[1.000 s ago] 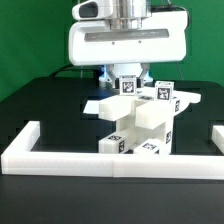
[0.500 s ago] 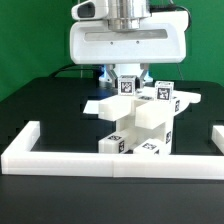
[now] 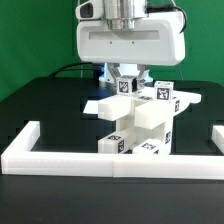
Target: Assemble chair
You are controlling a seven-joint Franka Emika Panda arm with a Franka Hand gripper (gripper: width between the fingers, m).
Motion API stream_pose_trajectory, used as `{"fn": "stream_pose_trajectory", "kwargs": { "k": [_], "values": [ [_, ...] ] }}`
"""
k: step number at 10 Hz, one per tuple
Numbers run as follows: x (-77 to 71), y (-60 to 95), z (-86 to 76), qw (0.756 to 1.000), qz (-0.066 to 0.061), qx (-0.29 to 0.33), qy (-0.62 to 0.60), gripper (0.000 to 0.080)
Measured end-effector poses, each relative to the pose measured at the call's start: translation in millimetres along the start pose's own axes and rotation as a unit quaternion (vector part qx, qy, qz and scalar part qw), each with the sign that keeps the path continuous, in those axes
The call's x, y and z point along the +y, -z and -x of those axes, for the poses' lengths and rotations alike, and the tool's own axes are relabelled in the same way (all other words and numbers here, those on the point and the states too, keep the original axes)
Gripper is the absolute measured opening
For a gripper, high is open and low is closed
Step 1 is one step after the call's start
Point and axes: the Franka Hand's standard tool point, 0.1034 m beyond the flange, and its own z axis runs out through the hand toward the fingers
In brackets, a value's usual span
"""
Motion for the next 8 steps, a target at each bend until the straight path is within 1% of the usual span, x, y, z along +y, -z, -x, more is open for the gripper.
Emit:
{"fn": "stream_pose_trajectory", "kwargs": {
  "k": [2, 3, 4, 6, 7, 8],
  "values": [
    [-0.6, -0.4, 0.9, 0.995, -0.001, -0.001, -0.098, 0.0274],
    [-0.6, -0.5, 0.7, 0.990, -0.004, -0.003, -0.142, 0.0274],
    [-0.2, -0.7, 0.4, 0.986, -0.005, -0.003, -0.166, 0.0274],
    [0.5, -0.7, -0.9, 0.970, -0.015, -0.008, -0.241, 0.0274],
    [0.2, -0.7, -0.9, 0.960, -0.018, -0.011, -0.281, 0.0274],
    [-0.2, -0.7, -0.7, 0.950, -0.018, -0.012, -0.313, 0.0274]
  ]
}}
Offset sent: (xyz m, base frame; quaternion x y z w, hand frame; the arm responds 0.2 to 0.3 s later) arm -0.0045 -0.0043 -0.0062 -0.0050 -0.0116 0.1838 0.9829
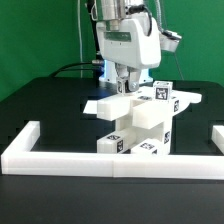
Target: Assemble chair
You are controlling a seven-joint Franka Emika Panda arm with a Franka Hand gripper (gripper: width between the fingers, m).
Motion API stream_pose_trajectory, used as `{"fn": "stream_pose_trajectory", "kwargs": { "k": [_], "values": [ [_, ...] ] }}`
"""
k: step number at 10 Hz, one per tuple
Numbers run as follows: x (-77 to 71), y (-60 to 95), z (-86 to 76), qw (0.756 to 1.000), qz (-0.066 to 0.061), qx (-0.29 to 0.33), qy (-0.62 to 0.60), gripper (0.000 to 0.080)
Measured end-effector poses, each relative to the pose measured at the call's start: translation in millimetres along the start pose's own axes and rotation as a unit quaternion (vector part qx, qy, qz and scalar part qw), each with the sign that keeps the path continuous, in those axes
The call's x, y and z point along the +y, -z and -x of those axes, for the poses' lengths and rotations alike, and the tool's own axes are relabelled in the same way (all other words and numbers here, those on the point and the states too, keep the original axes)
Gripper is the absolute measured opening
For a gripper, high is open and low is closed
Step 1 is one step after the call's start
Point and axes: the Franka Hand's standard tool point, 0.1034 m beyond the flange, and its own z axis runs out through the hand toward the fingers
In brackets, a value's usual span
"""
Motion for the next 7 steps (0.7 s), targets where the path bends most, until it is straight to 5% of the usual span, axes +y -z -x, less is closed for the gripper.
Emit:
{"fn": "stream_pose_trajectory", "kwargs": {
  "k": [6, 7],
  "values": [
    [-1.4, -0.2, 3.0, 0.987, -0.002, -0.003, -0.158, 0.0274],
    [-1.4, -0.5, 3.4, 0.987, -0.002, -0.003, -0.158, 0.0355]
  ]
}}
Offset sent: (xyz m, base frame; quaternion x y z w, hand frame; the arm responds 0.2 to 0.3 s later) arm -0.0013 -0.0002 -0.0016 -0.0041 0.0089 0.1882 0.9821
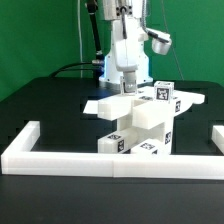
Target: Assemble chair
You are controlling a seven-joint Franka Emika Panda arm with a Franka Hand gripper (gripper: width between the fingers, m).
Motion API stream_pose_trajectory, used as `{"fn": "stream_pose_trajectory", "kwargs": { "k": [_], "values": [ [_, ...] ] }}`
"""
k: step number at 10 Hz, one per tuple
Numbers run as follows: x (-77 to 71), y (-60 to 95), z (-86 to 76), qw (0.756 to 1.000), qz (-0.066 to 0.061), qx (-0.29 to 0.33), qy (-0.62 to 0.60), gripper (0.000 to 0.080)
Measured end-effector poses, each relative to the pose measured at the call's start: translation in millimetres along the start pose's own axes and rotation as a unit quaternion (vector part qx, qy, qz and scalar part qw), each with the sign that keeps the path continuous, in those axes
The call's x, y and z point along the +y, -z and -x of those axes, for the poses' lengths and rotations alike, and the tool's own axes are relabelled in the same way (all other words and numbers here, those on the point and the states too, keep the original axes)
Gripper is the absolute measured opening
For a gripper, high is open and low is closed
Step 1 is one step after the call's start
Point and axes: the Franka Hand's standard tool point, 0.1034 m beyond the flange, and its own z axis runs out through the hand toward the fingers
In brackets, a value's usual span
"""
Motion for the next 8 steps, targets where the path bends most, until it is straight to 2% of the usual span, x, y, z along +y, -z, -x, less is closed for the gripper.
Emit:
{"fn": "stream_pose_trajectory", "kwargs": {
  "k": [1, 2, 3, 4, 8],
  "values": [
    [0.0, 0.0, 0.2, 1.000, 0.000, 0.000, 0.004, 0.0493],
    [0.0, 0.0, 0.2, 1.000, 0.000, 0.000, 0.023, 0.0598],
    [-0.7, 0.6, 1.1, 0.999, 0.002, 0.002, 0.050, 0.0598],
    [-2.6, 2.0, 2.6, 0.993, 0.002, 0.006, 0.118, 0.0639],
    [-3.0, 2.7, 2.7, 0.965, 0.000, 0.005, 0.263, 0.0649]
  ]
}}
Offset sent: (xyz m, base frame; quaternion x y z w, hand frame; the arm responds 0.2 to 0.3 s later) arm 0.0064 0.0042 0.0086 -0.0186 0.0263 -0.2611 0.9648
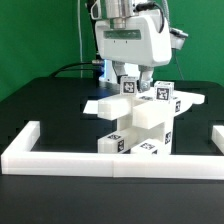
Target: Assemble chair
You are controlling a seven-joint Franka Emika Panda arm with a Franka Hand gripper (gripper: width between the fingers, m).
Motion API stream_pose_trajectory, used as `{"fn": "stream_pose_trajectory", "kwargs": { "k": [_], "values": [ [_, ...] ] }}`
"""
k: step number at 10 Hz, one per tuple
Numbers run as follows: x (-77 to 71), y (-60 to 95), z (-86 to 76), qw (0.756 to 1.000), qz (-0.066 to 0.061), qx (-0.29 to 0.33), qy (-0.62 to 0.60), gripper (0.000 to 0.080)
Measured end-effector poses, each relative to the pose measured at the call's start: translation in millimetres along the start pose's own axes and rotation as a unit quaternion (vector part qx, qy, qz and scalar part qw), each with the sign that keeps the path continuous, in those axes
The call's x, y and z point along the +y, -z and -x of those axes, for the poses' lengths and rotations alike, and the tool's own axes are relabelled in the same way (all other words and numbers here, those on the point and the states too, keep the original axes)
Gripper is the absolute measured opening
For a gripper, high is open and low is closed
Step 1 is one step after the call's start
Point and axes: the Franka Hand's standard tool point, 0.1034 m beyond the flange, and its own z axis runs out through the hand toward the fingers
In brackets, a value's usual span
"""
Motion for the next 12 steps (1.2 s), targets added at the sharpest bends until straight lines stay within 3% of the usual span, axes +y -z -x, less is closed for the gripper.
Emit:
{"fn": "stream_pose_trajectory", "kwargs": {
  "k": [3, 5, 6, 9, 12],
  "values": [
    [0.4, -0.1, -0.6, 0.994, 0.001, 0.001, 0.113, 0.0649],
    [2.1, -0.3, -2.2, 0.971, 0.020, 0.010, 0.240, 0.0649],
    [2.1, -0.6, -1.8, 0.964, 0.021, 0.010, 0.264, 0.0649],
    [2.9, -0.5, -2.7, 0.929, 0.027, 0.009, 0.369, 0.0649],
    [4.0, 0.1, -5.3, 0.875, 0.032, 0.007, 0.484, 0.0649]
  ]
}}
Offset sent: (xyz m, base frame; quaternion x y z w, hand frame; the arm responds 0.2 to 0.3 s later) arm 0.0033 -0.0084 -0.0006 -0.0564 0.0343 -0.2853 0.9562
